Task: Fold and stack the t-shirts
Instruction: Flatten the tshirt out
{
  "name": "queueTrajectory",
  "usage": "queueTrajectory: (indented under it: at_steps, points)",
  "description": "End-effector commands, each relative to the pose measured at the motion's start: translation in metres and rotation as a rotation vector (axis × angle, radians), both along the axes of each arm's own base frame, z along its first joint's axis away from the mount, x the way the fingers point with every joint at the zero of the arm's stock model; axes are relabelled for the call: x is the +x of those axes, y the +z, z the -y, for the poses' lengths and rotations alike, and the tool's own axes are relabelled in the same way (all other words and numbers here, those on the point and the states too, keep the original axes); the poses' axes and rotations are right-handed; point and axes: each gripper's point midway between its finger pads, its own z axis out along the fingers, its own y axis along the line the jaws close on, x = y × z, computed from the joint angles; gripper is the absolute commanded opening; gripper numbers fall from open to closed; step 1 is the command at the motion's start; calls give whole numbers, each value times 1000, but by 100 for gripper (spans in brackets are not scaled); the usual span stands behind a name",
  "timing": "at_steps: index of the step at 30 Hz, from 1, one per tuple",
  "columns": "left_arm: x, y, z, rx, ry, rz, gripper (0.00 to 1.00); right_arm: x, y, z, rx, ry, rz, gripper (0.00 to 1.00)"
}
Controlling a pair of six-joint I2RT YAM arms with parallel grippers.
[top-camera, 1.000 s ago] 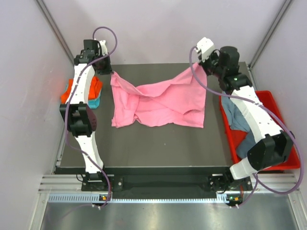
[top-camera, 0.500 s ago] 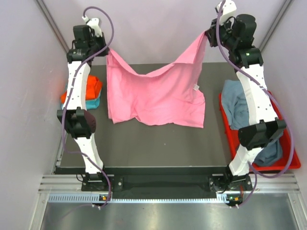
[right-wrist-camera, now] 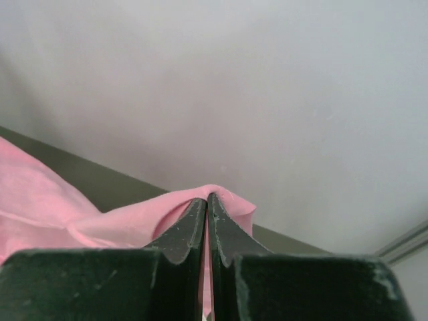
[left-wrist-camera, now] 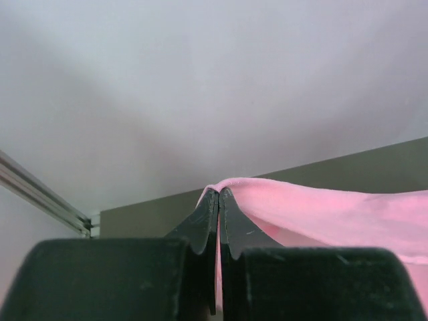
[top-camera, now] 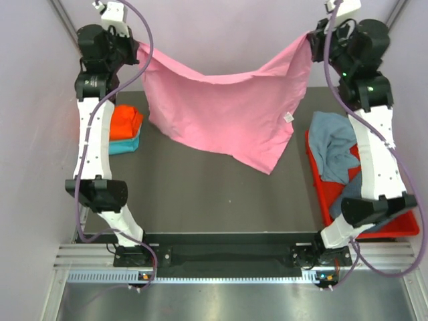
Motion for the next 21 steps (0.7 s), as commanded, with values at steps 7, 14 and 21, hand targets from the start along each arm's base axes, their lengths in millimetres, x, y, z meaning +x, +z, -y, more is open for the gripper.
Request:
queueTrajectory:
  at_steps: [7, 14, 21]
  points:
    - [-105, 87, 5, 50, -34, 283, 0, -147, 117, 33, -24, -36, 353, 0]
    - [-199, 133, 7, 141, -45, 491, 0, -244, 159, 46, 3, -19, 531, 0]
    - [-266, 188, -4, 147, 35, 659, 0, -319, 186, 53, 68, 19, 647, 0]
